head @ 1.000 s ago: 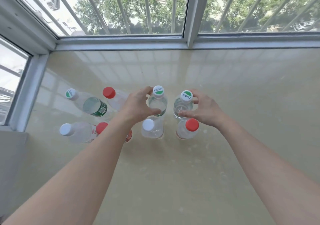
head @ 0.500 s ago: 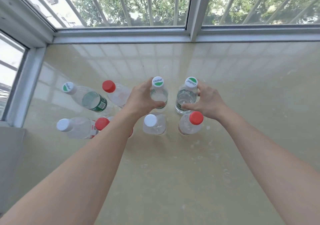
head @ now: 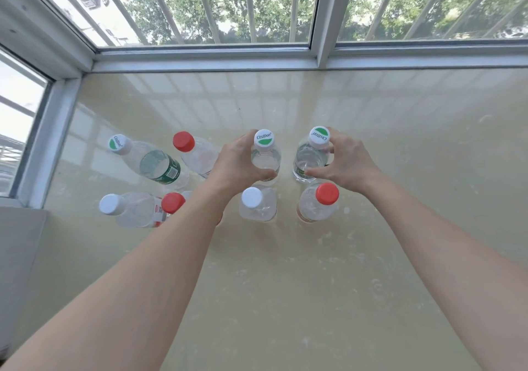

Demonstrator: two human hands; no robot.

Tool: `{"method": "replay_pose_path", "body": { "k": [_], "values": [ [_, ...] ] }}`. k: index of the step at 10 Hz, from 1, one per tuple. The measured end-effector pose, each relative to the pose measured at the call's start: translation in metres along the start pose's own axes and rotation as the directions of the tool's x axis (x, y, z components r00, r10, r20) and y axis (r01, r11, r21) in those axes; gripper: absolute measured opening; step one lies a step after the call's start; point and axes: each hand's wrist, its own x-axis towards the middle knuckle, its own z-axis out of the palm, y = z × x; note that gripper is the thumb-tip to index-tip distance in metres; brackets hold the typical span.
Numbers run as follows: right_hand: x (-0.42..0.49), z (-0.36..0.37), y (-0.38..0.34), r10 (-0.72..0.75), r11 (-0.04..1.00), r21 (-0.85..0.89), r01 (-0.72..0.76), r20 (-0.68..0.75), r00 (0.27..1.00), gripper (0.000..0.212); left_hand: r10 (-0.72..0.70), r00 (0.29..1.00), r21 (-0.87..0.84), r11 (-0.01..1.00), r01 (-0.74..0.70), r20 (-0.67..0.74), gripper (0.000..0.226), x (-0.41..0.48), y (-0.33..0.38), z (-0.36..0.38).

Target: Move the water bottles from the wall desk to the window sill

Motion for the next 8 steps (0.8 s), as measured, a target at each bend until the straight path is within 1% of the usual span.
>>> {"method": "replay_pose_path", "body": {
  "k": [4,5,7,8],
  "values": [
    [-0.002,-0.013,-0.003,-0.046,0.996,-0.072,0.05,0.063,0.997,0.053,0.015,1.0,-0.018,1.0,-0.015,-0.013,0.06,-0.002,0.001,-0.002],
    [-0.003,-0.012,-0.001,-0.053,0.998,-0.042,0.056,0.065,0.996,0.056,0.025,0.999,-0.024,0.999,-0.026,-0.022,0.063,-0.003,0.001,-0.003],
    [-0.008,-0.012,0.002,-0.024,1.0,-0.01,0.025,0.086,0.996,0.063,0.044,0.998,0.025,0.999,-0.043,-0.052,0.07,-0.007,0.006,-0.009],
    [-0.013,-0.018,0.0,0.013,0.997,-0.075,-0.005,0.114,0.993,0.071,0.029,0.998,0.093,0.995,-0.023,-0.064,0.084,-0.012,0.013,-0.019]
  ]
}}
